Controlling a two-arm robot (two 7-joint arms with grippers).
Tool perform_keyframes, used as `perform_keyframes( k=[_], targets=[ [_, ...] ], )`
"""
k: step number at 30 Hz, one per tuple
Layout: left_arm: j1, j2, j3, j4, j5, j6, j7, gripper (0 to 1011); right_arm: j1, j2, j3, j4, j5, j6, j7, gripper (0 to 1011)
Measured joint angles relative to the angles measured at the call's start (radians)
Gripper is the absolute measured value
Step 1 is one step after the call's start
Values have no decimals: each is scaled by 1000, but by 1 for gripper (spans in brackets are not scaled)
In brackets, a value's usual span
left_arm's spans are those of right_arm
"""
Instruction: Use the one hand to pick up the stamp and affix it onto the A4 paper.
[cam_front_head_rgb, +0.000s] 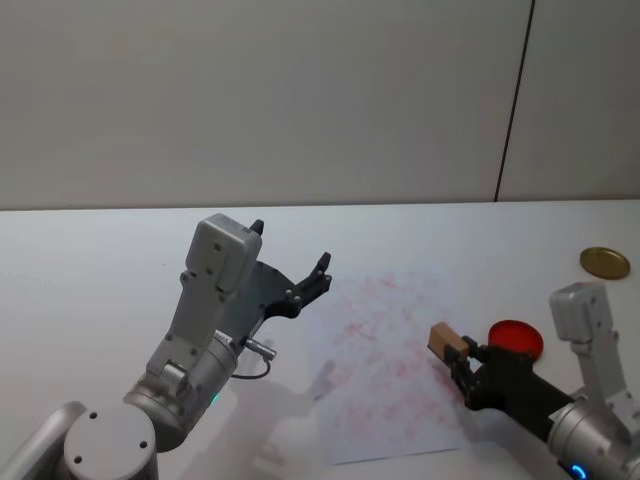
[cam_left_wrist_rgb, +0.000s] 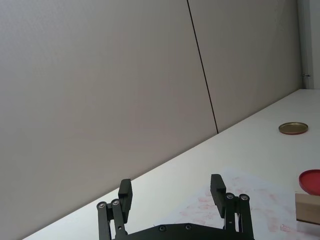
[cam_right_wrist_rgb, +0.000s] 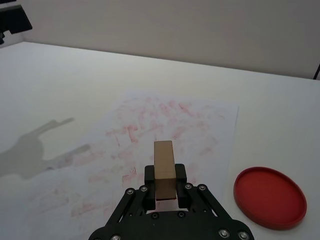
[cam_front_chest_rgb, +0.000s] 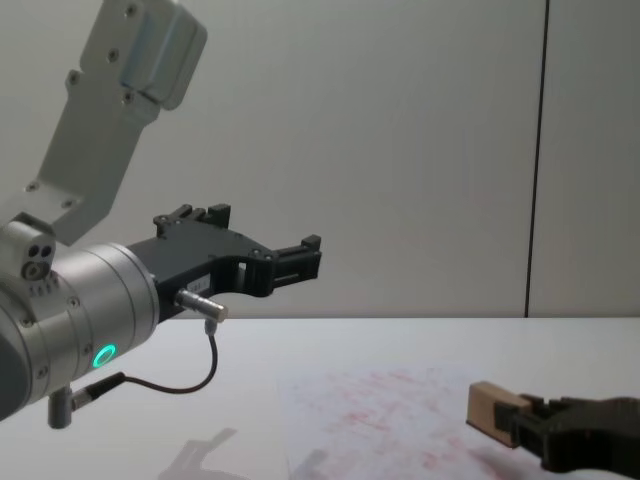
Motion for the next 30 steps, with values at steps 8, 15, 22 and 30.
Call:
perform_keyframes(
  k=[8, 15, 22, 30],
  targets=[
    [0, 0, 0, 0, 0, 0, 0, 993, -6, 3, -7, -1, -15, 26, 9, 216],
    [0, 0, 0, 0, 0, 0, 0, 993, -7, 7, -9, -2, -27, 48, 13, 216],
    [0, 0, 0, 0, 0, 0, 0, 993, -3, 10, -9, -2, -37, 70, 20, 216],
    [0, 0, 0, 0, 0, 0, 0, 993, 4, 14, -8, -2, -46, 95, 32, 216]
  ],
)
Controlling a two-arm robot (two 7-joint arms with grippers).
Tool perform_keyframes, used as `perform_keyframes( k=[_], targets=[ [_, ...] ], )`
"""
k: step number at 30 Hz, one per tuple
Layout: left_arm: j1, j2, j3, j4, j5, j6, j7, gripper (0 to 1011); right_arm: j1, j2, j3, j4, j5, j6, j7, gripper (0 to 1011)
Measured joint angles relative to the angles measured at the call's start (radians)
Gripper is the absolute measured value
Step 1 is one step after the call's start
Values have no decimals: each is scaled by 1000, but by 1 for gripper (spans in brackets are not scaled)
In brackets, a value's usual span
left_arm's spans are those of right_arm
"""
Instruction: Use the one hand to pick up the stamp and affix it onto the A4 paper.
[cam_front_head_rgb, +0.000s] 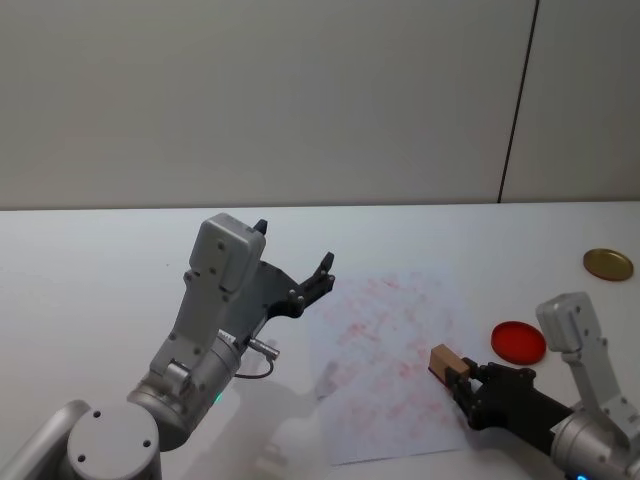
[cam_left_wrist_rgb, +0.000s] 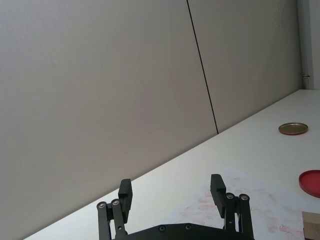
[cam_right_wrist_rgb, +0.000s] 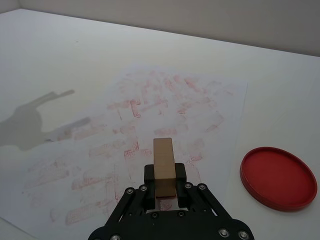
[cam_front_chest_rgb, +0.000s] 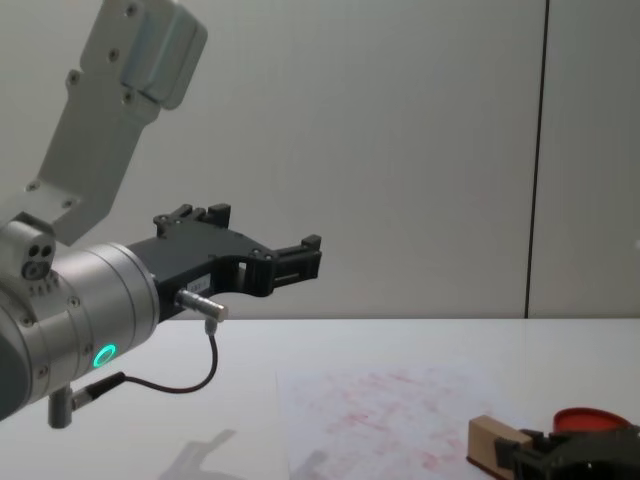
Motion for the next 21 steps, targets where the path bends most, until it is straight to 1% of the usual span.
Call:
perform_keyframes(
  k=[7, 12, 14, 21],
  targets=[
    [0, 0, 0, 0, 0, 0, 0, 993, 4, 2, 1, 0, -2, 15, 6, 216],
    [0, 0, 0, 0, 0, 0, 0, 993, 5, 2, 5, -2, 11, 12, 3, 216],
    [0, 0, 0, 0, 0, 0, 0, 993, 5, 2, 6, -4, 18, 5, 0, 216],
    [0, 0, 0, 0, 0, 0, 0, 993, 9, 1, 17, -24, 59, -52, -14, 216]
  ],
)
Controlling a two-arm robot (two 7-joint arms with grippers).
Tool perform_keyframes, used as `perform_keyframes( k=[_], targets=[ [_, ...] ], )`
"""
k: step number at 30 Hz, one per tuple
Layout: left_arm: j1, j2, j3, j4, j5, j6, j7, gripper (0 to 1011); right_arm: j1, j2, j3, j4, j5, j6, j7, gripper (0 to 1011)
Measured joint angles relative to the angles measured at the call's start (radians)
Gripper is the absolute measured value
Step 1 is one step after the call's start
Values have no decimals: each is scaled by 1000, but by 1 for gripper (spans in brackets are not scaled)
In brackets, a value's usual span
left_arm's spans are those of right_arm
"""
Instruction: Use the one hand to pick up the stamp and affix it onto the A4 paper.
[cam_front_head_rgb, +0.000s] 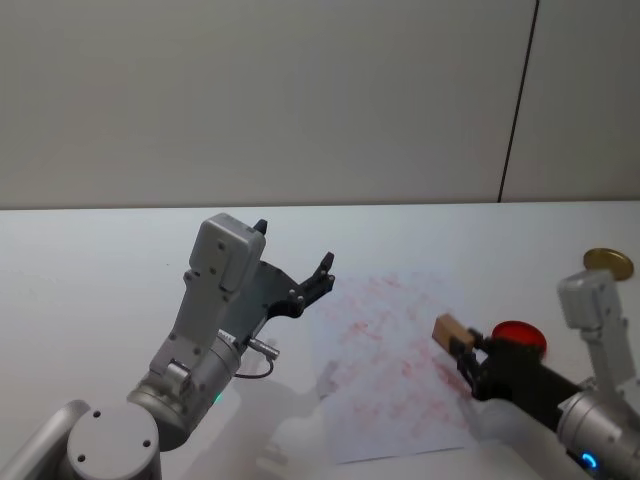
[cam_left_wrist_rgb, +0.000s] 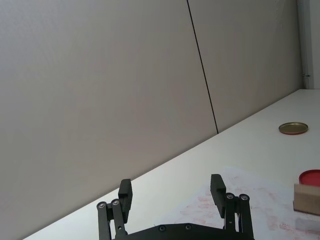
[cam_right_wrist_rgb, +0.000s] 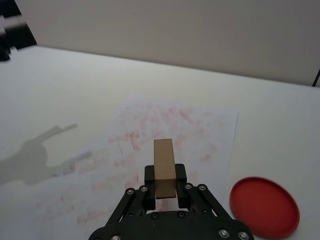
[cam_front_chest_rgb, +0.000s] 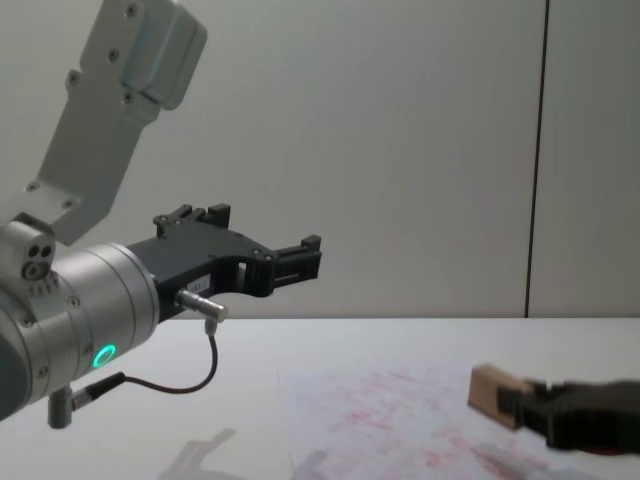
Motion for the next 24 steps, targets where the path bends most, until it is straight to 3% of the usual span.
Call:
perform_keyframes(
  k=[11, 24],
  targets=[
    [0, 0, 0, 0, 0, 0, 0, 993, 11, 2, 23, -23, 42, -94, -45, 216],
    [0, 0, 0, 0, 0, 0, 0, 993, 19, 28, 54, -15, 21, -79, -111, 216]
  ],
)
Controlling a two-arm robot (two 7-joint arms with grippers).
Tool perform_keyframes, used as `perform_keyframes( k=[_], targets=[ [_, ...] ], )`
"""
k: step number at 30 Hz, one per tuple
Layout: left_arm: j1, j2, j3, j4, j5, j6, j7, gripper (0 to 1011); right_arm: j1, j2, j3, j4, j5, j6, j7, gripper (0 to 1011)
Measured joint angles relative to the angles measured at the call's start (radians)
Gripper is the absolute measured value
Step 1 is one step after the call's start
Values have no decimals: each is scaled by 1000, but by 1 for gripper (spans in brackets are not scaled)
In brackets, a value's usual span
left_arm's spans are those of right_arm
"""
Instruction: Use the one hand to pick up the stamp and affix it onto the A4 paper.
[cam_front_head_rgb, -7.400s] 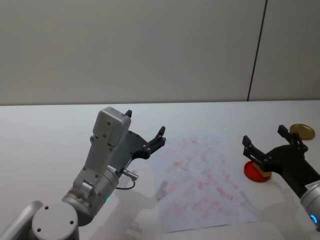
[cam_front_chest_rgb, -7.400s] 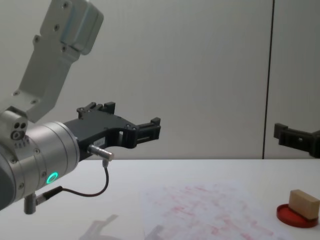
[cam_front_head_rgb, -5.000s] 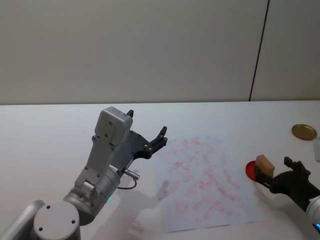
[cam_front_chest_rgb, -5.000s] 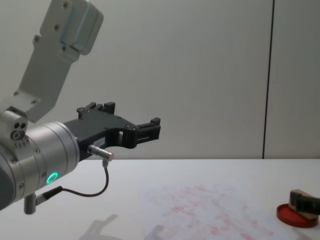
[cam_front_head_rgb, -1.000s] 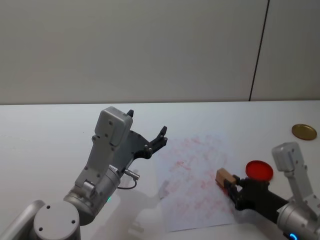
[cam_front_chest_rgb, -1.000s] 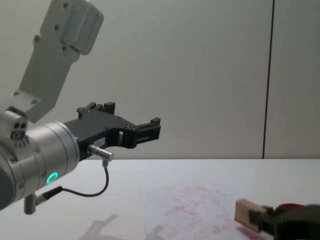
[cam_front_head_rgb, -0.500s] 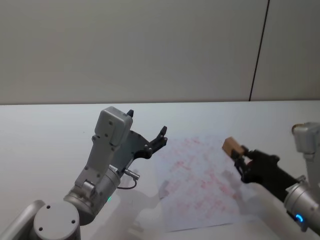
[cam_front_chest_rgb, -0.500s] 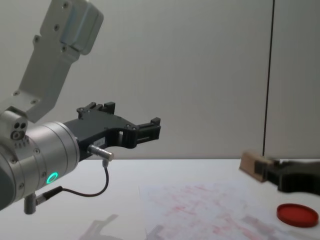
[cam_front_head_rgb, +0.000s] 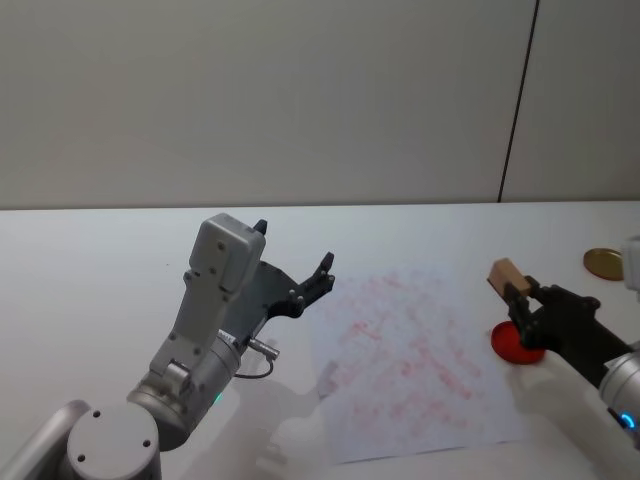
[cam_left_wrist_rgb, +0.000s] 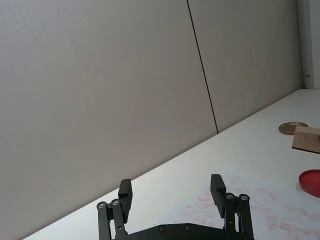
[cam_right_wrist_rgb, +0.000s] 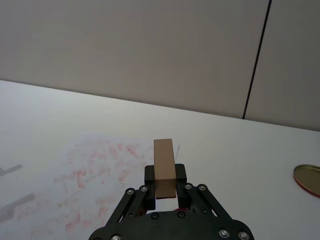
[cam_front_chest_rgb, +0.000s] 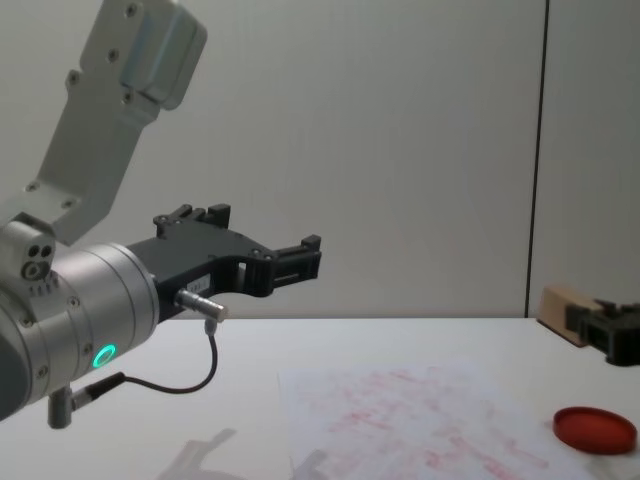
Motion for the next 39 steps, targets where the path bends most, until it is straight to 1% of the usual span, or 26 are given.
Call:
perform_keyframes(
  k=[8, 16, 39],
  targets=[
    [0, 0, 0, 0, 0, 0, 0, 993, -4, 14, 11, 21, -12, 25, -12, 216],
    [0, 0, 0, 0, 0, 0, 0, 993, -7, 18, 13, 39, -17, 39, -10, 216],
    [0, 0, 0, 0, 0, 0, 0, 993, 3, 5, 1, 98, -37, 48, -1, 216]
  ],
)
